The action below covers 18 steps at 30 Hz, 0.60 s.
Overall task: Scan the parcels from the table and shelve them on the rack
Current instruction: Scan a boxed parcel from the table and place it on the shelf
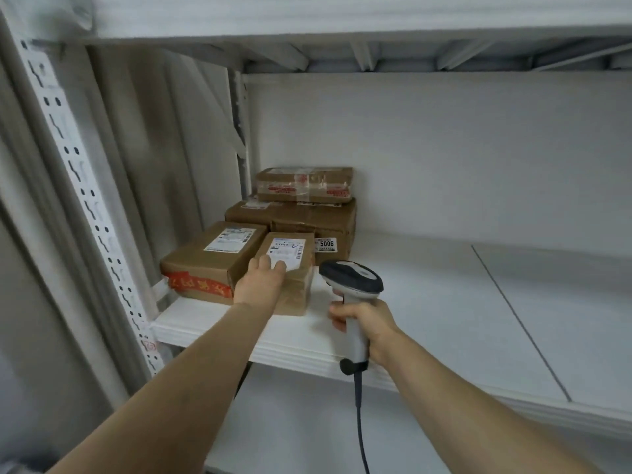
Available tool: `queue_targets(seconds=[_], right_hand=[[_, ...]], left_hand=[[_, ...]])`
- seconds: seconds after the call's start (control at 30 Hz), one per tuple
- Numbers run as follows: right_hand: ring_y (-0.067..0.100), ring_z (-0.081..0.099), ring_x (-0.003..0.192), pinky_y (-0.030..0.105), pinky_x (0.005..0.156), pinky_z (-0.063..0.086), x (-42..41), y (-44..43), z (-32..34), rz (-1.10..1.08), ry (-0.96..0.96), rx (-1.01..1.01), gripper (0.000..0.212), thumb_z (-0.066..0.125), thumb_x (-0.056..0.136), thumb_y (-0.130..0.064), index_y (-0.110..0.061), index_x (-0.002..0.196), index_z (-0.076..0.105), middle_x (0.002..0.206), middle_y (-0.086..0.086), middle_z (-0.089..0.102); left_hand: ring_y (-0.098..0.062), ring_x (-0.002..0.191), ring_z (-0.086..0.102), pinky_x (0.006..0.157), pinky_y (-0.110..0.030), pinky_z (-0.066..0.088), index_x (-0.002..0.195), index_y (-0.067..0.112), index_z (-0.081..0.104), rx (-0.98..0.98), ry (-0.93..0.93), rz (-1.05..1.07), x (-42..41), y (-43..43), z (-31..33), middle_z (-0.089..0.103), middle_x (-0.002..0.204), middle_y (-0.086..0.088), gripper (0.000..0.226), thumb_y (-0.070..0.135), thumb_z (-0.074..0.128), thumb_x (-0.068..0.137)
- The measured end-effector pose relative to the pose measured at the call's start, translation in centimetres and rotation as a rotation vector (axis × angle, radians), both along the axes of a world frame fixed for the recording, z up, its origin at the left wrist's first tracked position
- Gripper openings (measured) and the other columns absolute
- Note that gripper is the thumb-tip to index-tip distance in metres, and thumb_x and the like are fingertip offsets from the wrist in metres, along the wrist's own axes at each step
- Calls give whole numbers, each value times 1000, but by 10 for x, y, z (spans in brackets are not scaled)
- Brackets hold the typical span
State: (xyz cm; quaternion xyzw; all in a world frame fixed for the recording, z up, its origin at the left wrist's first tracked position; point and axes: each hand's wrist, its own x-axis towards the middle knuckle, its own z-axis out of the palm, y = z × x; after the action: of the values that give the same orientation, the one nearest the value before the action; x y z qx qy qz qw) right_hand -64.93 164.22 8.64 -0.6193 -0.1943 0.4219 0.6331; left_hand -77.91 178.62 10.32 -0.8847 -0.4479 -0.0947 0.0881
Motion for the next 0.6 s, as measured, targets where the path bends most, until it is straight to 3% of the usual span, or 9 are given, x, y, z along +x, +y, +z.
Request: queue_targets(seconds=[0.17,0.3,0.43,0.6], right_hand=[[27,67,81,34,78,58,12,-25,1,-40,14,42,24,72,73,9,-8,91,72,87,15,71],[26,69,77,35,76,58,29,-55,-1,-85,29,56,28,72,75,6,-7,99,70,90,17,71],[23,70,73,33,70,58,45,-99,1,-121,37,77,25,72,77,5,-9,98,69,92,16,70],[22,70,71,30,63,57,77,-188,8,-207,42,110,26,72,77,3,-9,101,69,90,15,72]], left_hand=[[-32,122,38,94,-39,45,129,8,43,3,-45,48,11,0,-4,39,128,-15,36,3,47,93],[-34,126,35,100,-39,39,139,10,34,118,-104,155,23,-23,-13,31,138,-18,49,20,50,94],[-33,135,22,104,-39,31,146,17,22,116,-96,-2,58,-76,-24,15,148,-16,74,20,58,81],[-33,138,14,110,-40,19,147,16,22,77,-53,-264,127,-171,-22,10,151,-14,76,17,56,79]])
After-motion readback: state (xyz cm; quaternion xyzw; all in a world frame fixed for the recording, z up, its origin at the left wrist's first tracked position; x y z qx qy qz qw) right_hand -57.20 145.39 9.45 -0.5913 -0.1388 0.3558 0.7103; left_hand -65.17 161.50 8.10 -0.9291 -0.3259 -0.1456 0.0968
